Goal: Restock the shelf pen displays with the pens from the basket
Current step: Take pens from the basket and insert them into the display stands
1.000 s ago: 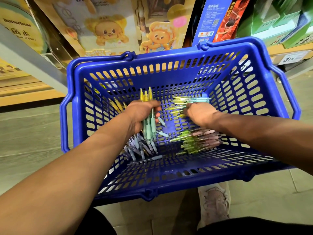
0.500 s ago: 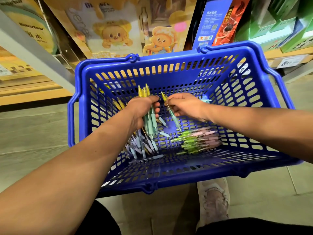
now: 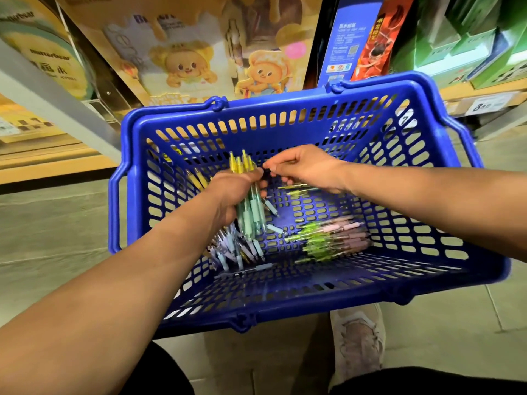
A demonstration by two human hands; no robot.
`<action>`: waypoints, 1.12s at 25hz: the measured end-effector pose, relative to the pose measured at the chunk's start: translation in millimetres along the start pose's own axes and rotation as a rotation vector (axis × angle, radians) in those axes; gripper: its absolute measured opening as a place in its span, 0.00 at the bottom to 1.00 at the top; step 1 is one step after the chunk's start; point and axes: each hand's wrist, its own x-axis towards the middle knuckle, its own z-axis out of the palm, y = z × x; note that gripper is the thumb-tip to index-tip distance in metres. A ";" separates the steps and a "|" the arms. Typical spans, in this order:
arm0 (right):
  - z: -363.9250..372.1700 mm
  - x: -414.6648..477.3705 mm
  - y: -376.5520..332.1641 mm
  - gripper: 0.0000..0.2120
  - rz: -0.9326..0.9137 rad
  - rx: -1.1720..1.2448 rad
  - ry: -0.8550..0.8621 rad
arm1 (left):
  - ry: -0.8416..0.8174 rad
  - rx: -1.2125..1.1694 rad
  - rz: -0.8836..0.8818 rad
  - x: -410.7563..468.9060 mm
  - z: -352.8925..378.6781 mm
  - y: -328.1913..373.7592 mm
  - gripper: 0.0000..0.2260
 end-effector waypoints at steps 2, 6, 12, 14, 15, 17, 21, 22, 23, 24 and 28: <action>-18.0 3.6 13.4 0.06 0.018 -0.300 0.061 | 0.036 0.028 0.010 2.4 1.5 -1.1 0.16; -29.2 3.5 54.6 0.14 0.023 -1.089 -0.089 | 0.051 0.053 0.024 4.9 0.3 -0.9 0.13; -11.9 1.7 78.8 0.30 -0.055 -1.530 -0.151 | 0.062 0.123 0.010 15.2 -5.7 -1.6 0.15; -9.6 3.1 80.7 0.32 -0.069 -1.577 -0.176 | 0.058 0.128 0.004 16.6 -6.6 -1.8 0.16; -9.8 3.9 81.8 0.33 -0.083 -1.594 -0.190 | 0.053 0.128 -0.001 16.5 -6.7 -1.5 0.15; -15.0 4.7 82.8 0.32 -0.130 -1.607 -0.203 | 0.048 0.128 -0.007 15.5 -6.1 -0.7 0.11; -22.9 5.4 80.1 0.15 -0.154 -1.414 -0.202 | 0.047 0.132 -0.023 16.4 -6.5 -0.7 0.10; -24.1 6.4 77.4 0.11 -0.142 -1.280 -0.165 | 0.029 0.104 -0.030 15.8 -5.8 0.3 0.11; -24.8 7.4 73.6 0.10 -0.113 -1.124 -0.120 | 0.013 0.085 -0.035 14.6 -5.3 1.5 0.11; -24.8 8.4 70.0 0.09 -0.071 -0.954 -0.083 | 0.004 0.076 -0.035 13.4 -5.0 2.3 0.10; -23.5 16.5 54.7 0.05 0.085 -0.260 -0.065 | -0.003 0.025 -0.001 16.0 -5.5 4.3 0.06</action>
